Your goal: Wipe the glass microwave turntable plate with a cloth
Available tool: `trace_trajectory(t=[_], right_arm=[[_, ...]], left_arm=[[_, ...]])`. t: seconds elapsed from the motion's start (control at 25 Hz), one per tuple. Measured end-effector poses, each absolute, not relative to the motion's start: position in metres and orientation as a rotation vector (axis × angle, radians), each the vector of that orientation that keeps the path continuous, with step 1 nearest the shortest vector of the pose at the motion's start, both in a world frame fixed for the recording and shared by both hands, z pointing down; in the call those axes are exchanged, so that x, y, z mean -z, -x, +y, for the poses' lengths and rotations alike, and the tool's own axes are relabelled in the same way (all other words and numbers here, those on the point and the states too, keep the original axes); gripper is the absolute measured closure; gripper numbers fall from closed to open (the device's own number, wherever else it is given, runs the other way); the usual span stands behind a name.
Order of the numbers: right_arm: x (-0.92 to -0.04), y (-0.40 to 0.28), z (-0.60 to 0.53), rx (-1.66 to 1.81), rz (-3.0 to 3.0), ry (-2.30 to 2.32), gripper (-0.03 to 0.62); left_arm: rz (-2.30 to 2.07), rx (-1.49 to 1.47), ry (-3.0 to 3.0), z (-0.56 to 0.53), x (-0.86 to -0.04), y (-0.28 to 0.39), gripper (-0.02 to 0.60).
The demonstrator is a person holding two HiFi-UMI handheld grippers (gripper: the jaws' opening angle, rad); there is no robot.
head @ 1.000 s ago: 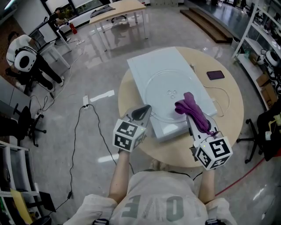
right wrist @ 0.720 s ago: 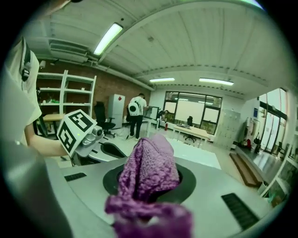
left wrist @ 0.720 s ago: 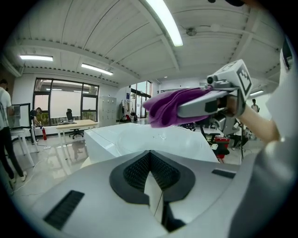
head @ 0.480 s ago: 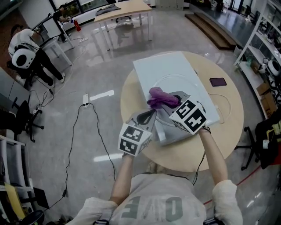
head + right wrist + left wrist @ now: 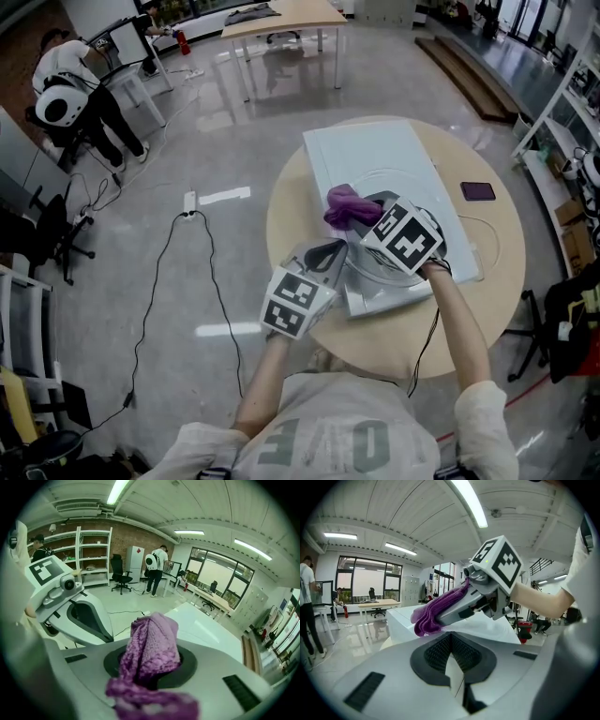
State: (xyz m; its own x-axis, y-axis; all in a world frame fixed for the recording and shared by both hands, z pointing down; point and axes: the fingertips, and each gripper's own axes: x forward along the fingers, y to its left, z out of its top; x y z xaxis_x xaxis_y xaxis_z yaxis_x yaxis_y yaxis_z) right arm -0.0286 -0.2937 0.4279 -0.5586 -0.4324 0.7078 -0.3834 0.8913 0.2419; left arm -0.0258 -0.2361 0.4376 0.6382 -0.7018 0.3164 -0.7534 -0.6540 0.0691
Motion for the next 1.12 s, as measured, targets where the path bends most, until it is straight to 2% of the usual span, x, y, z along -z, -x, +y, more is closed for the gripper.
trace_trajectory(t=[0.56, 1.12], right_arm=[[-0.419, -0.028, -0.371, 0.087, -2.096, -0.908, 0.546], [-0.411, -0.131, -0.352, 0.037, -1.938, -1.134, 0.546]], left_arm=[[-1.224, -0.395, -2.677, -0.235, -0.434, 0.029, 0.586], [-1.241, -0.443, -2.679, -0.234, -0.434, 0.029, 0.586]])
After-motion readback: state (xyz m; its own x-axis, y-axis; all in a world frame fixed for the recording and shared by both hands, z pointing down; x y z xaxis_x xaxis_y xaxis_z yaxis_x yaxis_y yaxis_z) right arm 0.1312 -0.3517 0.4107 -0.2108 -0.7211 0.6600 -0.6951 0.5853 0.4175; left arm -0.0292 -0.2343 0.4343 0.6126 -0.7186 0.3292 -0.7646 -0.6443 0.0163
